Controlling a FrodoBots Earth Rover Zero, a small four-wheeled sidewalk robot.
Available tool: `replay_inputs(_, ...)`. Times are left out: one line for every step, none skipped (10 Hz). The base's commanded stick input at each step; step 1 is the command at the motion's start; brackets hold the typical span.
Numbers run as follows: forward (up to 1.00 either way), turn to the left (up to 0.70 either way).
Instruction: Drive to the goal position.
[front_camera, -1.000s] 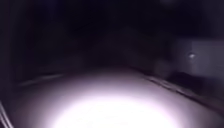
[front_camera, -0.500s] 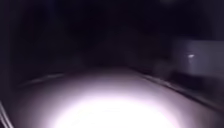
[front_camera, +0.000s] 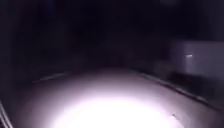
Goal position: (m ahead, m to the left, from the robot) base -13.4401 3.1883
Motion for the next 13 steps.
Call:
replay_inputs(-1.0,0.0)
replay_inputs(-1.0,0.0)
replay_inputs(-1.0,0.0)
replay_inputs(-1.0,0.0)
replay_inputs(-1.0,0.0)
replay_inputs(-1.0,0.0)
replay_inputs(-1.0,0.0)
replay_inputs(-1.0,0.0)
replay_inputs(-1.0,0.0)
replay_inputs(-1.0,0.0)
replay_inputs(-1.0,0.0)
replay_inputs(-1.0,0.0)
replay_inputs(-1.0,0.0)
